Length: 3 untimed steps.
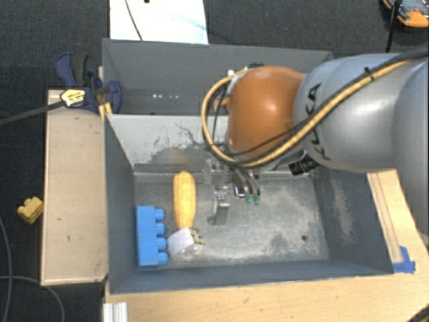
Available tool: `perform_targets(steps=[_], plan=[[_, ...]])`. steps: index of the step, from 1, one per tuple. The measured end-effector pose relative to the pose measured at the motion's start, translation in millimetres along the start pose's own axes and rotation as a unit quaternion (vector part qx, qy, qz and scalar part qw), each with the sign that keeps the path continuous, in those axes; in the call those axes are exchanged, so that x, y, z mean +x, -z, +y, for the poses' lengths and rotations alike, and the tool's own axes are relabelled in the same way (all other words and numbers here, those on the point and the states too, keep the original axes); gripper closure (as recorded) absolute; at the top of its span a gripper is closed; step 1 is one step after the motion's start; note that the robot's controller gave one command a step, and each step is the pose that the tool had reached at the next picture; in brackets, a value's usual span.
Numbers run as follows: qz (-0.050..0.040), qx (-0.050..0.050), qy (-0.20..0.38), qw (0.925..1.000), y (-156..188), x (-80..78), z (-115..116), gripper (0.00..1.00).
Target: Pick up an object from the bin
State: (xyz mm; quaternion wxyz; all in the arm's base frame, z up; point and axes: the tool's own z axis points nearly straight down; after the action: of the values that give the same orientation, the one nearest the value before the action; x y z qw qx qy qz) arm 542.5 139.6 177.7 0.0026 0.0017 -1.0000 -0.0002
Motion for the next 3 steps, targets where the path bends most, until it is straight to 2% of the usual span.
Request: perform_targets(steps=[1,2,3], plan=[[-0.0040,-0.001,-0.002,1.0000,4.8,-1.6,-0.9,0.00],[-0.0077,0.000,0.153,0.9882,-51.4,-19.0,13.6,0.00],[-0.0020,0.000,0.260,0.9656,-73.2,-23.1,34.5,0.00]])
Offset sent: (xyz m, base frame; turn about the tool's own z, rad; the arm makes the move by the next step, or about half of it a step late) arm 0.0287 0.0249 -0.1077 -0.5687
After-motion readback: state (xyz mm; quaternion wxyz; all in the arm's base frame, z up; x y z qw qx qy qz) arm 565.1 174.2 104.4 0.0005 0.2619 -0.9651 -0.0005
